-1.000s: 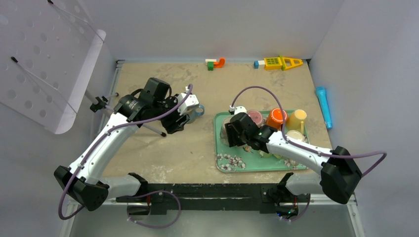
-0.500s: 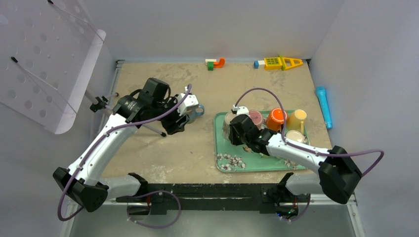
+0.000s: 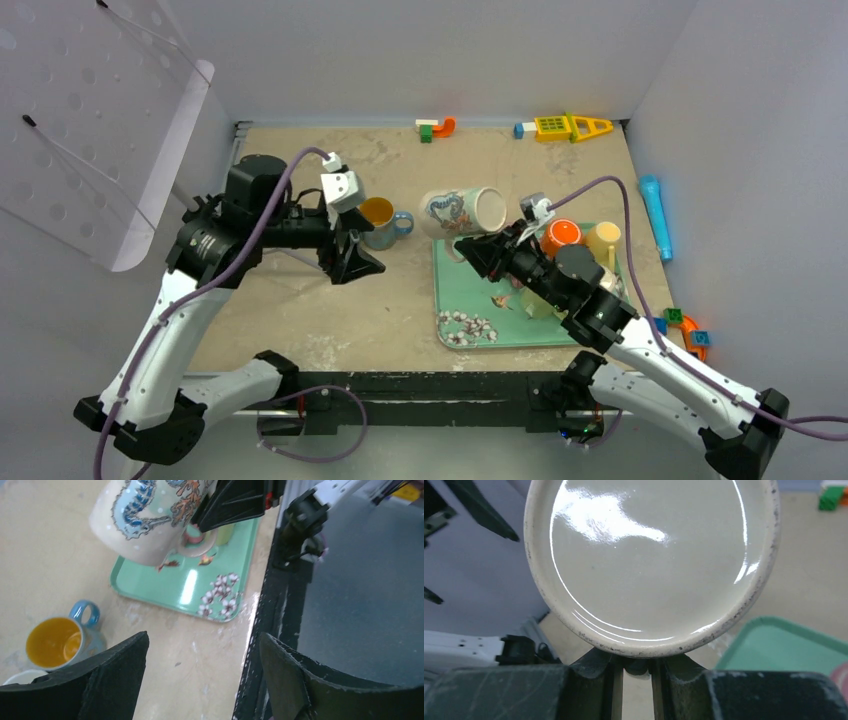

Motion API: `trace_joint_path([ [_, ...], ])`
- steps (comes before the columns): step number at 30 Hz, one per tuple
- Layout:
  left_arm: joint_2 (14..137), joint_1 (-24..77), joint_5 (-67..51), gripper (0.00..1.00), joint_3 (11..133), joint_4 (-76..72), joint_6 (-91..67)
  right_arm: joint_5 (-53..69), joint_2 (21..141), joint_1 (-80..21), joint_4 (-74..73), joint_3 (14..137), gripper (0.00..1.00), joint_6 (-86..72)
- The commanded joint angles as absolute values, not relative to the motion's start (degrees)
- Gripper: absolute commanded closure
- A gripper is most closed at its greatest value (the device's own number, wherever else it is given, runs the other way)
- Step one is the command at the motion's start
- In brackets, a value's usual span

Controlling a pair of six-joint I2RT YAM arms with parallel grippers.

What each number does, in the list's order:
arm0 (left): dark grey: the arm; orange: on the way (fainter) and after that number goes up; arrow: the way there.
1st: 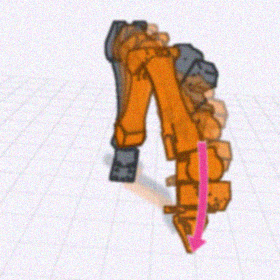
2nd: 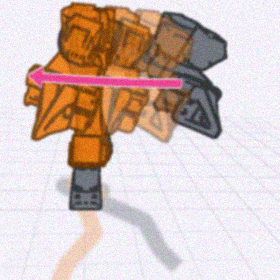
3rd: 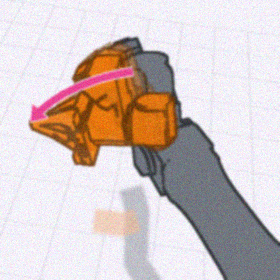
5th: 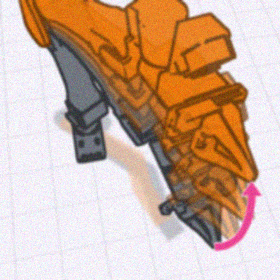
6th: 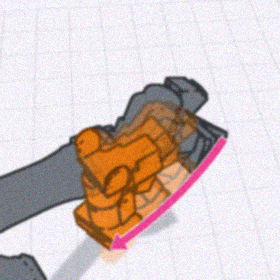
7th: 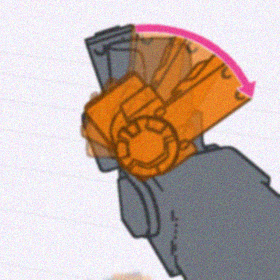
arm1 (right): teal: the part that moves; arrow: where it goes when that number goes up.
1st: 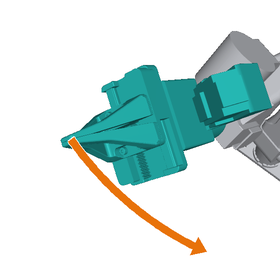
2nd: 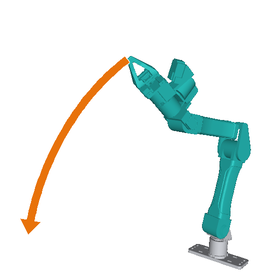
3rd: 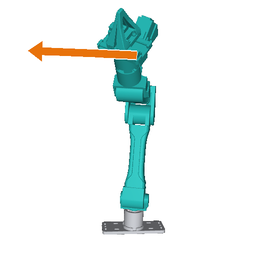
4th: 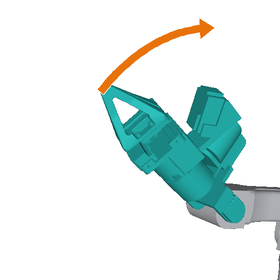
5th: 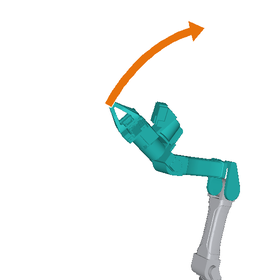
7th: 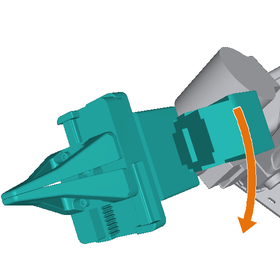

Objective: Turn the mug right side up

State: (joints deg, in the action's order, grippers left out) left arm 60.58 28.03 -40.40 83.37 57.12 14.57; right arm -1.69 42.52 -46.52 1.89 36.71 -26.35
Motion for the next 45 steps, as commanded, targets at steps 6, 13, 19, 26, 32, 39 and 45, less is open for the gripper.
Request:
trace_joint_path([
  [6, 59.9, 27.6, -57.2, 0.13, 85.8, 34.8, -13.1, 19.7, 45.3, -47.1, 45.5, 40.7, 1.0, -33.5],
  [13, 61.1, 27.6, -50.6, 0.12, 86.1, 33.1, -14.8, 22.3, 46.2, -47.7, 53.3, 41.5, 1.0, -35.4],
  [19, 62.4, 27.6, -50.5, 0.14, 90.1, 36.4, -12.9, 18.8, 44.2, -47.8, 46.1, 42.6, 1.0, -31.4],
  [26, 60.9, 27.5, -45.6, 0.14, 91.6, 41.6, -5.9, 13.2, 43.2, -47.8, 37.5, 44.0, 1.0, -27.4],
  [32, 61.8, 27.5, -51.0, 0.15, 86.1, 39.4, -7.7, 20.3, 43.9, -47.8, 48.8, 46.3, 1.0, -30.4],
  [39, 61.9, 27.4, -60.3, 0.14, 84.7, 24.3, -23.8, 28.2, 50.8, -48.1, 60.0, 55.4, 1.0, -36.0],
  [45, 61.8, 27.2, -63.3, 0.12, 86.2, 18.0, -32.1, 32.2, 56.8, -48.8, 69.5, 59.7, 1.0, -42.0],
])
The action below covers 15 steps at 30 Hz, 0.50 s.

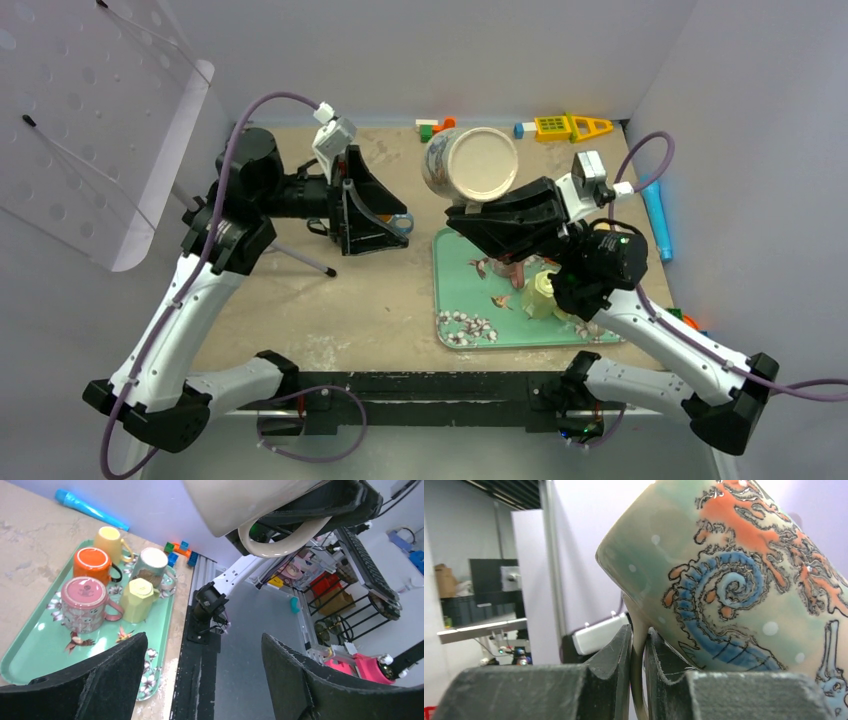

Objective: Turn the mug right side up

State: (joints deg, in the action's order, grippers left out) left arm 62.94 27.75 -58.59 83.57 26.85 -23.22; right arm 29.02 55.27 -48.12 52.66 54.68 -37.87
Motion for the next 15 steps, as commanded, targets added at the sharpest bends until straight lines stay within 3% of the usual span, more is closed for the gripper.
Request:
trace_joint_path([
  [1, 61.6, 27.2, -63.6, 0.12, 86.5, 16.4, -33.9, 32.3, 57.3, -48.9, 70.3, 59.7, 1.0, -42.6],
  [11, 65.2, 27.1, -64.0, 0.14, 92.9, 11.3, -41.0, 33.6, 61.7, -52.8, 75.3, 60.3, 1.0, -46.2],
  [13, 66.6, 27.1, -64.9, 0.15, 92.6, 6.1, -47.3, 34.1, 63.2, -53.7, 76.5, 60.9, 1.0, -46.9],
  [15, 66.9, 27.1, -66.5, 0.18, 89.6, -8.6, -58.6, 34.5, 64.7, -54.1, 77.9, 61.2, 1.0, -48.0],
])
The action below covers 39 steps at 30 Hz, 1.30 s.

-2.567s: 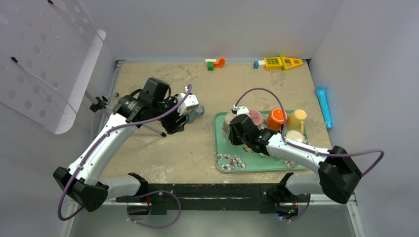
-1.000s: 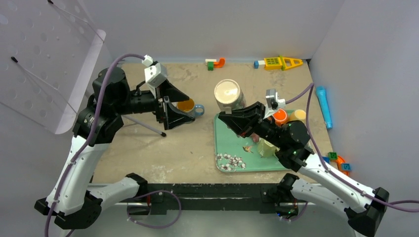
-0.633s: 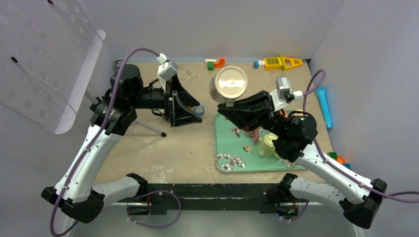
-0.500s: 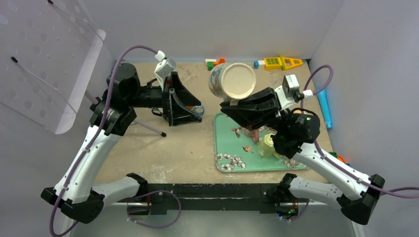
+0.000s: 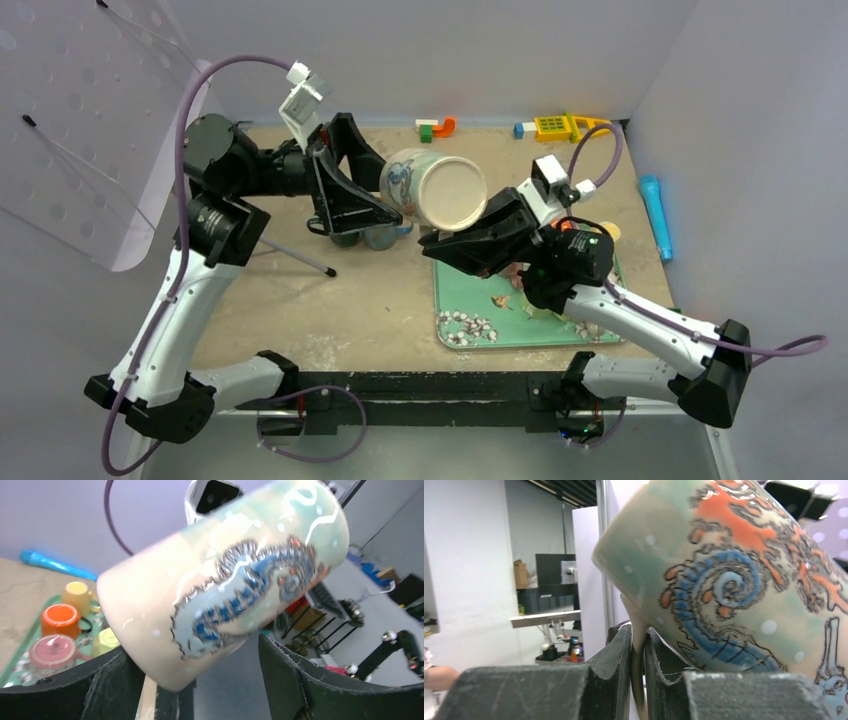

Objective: Turn the mug right side up

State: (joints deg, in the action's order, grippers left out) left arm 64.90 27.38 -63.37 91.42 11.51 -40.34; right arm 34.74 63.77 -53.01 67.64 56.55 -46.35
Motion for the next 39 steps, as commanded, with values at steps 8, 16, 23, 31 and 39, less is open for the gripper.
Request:
trace_joint_path([
  [8, 64.2, 27.1, -67.2, 0.69, 85.4, -19.1, -67.1, 33.4, 66.2, -53.9, 78.4, 58.8, 1.0, -47.1],
  [16, 61.0, 27.1, -58.8, 1.0, 92.4, 19.9, -37.8, 22.2, 64.7, -50.2, 68.2, 49.6, 1.0, -47.9],
  [23, 59.8, 27.1, -29.0, 1.0, 95.7, 43.7, -10.9, 9.4, 58.0, -49.6, 36.8, 47.9, 0.42, -34.2],
  [31, 58.3, 27.2, -9.4, 1.0, 86.4, 50.3, 10.9, -10.3, 53.6, -49.5, 6.2, 47.4, 0.32, -28.7],
  [39, 64.2, 29.4, -2.7, 1.0, 76.7, 60.3, 23.0, -23.1, 53.7, -47.7, -11.8, 53.4, 0.2, -24.2],
])
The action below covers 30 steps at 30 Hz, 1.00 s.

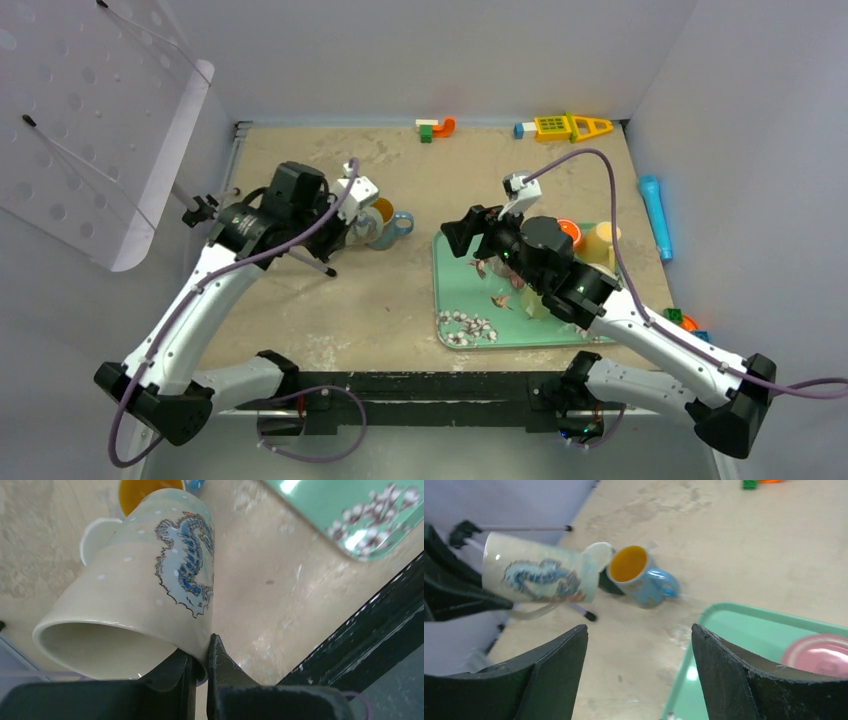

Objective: Turn the mug right side up

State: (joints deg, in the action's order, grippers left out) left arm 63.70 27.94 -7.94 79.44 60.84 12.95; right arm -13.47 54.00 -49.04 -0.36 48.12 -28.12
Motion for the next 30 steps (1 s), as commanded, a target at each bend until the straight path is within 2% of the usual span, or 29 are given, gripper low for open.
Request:
trace_joint_path([
  [1, 64.6, 29.7, -1.6, 1.0, 75.3, 60.2, 24.1, -23.9, 53.6, -46.8, -13.1, 53.6, 0.19, -24.0],
  [5, 68.6, 31.4, 3.2, 1.0, 71.8, 60.4, 26.9, -25.5, 52.5, -41.7, -15.6, 52.8, 0.14, -24.3],
  [7, 70.7, 32.8, 3.9, 1.0, 71.7, 62.5, 27.4, -28.8, 51.9, -41.4, -17.7, 52.7, 0.05, -26.4],
  [9, 72.6, 34.7, 5.1, 1.0, 71.4, 64.3, 28.2, -32.9, 51.2, -41.2, -19.8, 52.6, 0.04, -29.0],
  [15, 80.8, 38.7, 9.2, 1.0, 70.9, 65.8, 28.7, -33.6, 52.6, -39.9, -23.4, 51.4, 0.03, -32.4],
  [18, 83.1, 39.1, 9.8, 1.0, 71.2, 65.1, 29.3, -32.7, 53.6, -39.6, -23.8, 49.7, 0.13, -34.0],
  [23, 86.9, 39.1, 10.9, 1.0, 73.5, 66.2, 29.7, -30.9, 55.4, -39.4, -25.2, 47.5, 0.12, -37.2],
  [24, 87.5, 39.1, 10.6, 0.99, 74.0, 66.4, 29.5, -31.1, 56.0, -39.5, -25.6, 47.2, 0.12, -38.3],
  [27, 88.1, 39.1, 9.7, 0.77, 74.4, 66.2, 29.7, -31.8, 58.0, -39.5, -26.9, 46.2, 0.09, -41.3],
  [30, 87.3, 39.1, 9.3, 0.61, 75.5, 65.8, 29.6, -32.6, 59.1, -39.5, -26.4, 45.5, 0.07, -42.5],
])
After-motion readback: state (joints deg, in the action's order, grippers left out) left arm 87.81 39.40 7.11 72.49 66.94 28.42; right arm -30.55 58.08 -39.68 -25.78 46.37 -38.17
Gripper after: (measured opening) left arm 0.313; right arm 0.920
